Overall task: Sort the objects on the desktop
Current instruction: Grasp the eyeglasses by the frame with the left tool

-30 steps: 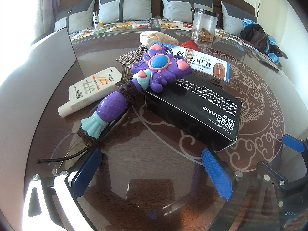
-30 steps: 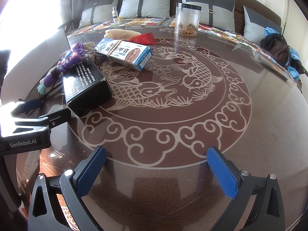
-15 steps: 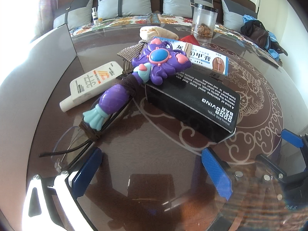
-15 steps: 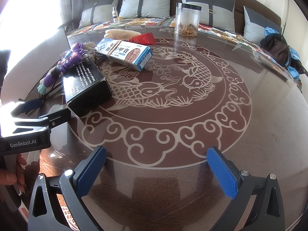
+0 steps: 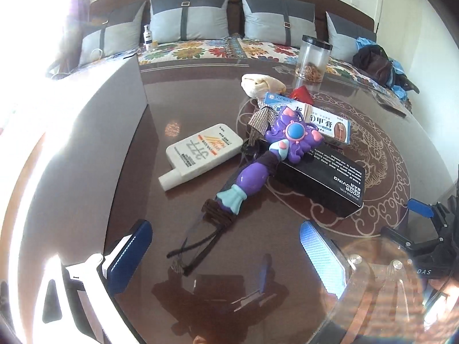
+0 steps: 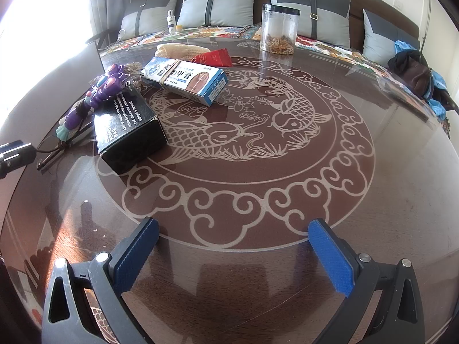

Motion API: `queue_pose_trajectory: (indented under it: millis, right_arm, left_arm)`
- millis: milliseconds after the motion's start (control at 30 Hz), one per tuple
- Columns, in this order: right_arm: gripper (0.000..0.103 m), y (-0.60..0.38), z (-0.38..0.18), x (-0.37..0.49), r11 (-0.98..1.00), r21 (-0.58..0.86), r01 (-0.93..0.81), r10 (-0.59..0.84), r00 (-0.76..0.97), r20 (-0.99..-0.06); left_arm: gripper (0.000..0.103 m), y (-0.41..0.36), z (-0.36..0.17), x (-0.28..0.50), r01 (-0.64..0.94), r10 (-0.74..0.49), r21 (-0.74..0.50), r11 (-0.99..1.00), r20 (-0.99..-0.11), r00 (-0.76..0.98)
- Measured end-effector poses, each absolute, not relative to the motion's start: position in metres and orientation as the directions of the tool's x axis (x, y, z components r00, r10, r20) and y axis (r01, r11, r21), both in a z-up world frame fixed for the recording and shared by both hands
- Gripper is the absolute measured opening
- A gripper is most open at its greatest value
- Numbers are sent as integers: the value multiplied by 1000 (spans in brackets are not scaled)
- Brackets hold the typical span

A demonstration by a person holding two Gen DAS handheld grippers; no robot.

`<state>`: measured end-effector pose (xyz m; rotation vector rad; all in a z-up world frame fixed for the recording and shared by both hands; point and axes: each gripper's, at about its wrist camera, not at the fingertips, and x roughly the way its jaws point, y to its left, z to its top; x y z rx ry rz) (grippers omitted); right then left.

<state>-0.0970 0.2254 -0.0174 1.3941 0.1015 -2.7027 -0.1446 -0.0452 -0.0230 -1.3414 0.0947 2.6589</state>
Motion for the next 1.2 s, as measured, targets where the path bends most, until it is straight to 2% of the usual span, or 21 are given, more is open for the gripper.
queue_pose_trajectory:
  millis: [133,267,300,367,400,500,667,733,900,967,1000,1033,1200]
  right_arm:
    - [103,225,-17,-97,-993,-14,118,-57,-576,-815]
    - [103,225,-17,-97,-993,-14,118,-57,-576,-815]
    - [103,225,-17,-97,-993,-14,118,-57,-576,-815]
    - [103,225,-17,-97,-993,-14,118,-57,-576,-815]
    - [103,225,-17,-97,-993,-14,118,-57,-576,-815]
    - [103,225,-17,-97,-993,-14,118,-57,-576,-815]
    - [103,225,-17,-98,-993,-14,118,-57,-576,-815]
    - [103,225,-18,-97,-993,-14,118,-57,-576,-815]
    - [103,225,-18,-97,-993,-14,118,-57,-576,-815]
    - [103,225,-18,-97,-993,-14,118,-57,-576,-815]
    - [103,225,-18,-97,-993,-14,118,-57,-576,-815]
    - [103,225,-18,-97,-993,-14,118,-57,-576,-815]
    - [103,225,-18,-97,-993,-14,118,-57,-576,-815]
  left_arm:
    - [103,-41,-36,-169,-209,104,10,-978,-844,-527]
    - [101,-41,-50,-161,-288,216,-78,-954,-846,-488]
    - [89,-38,-54,-157,-318,239,-88,-944,-846,-476]
    - [82,-30,-56,-146,-360,256,-77,-930,-838,-482]
    - [80,-28,-55,-141,-376,292,-109,-920,-830,-474]
    - [64,-27,-51,-123,-404,408,-237,-883,-814,-414]
    - [67,-22,-50,-96,-349,276,-107,-931,-832,-481]
    - [71,-18,-51,-104,-325,253,-95,-941,-836,-486]
    - [72,11,-56,-121,-322,182,-17,-947,-851,-492]
    - [60,15,-55,-125,-317,168,1,-948,-846,-506]
    - [34,13,-53,-124,-302,160,4,-953,-842,-516]
    - [28,9,-52,-124,-287,158,-5,-958,-843,-514]
    - [27,-16,-50,-86,-252,146,-15,-967,-848,-510]
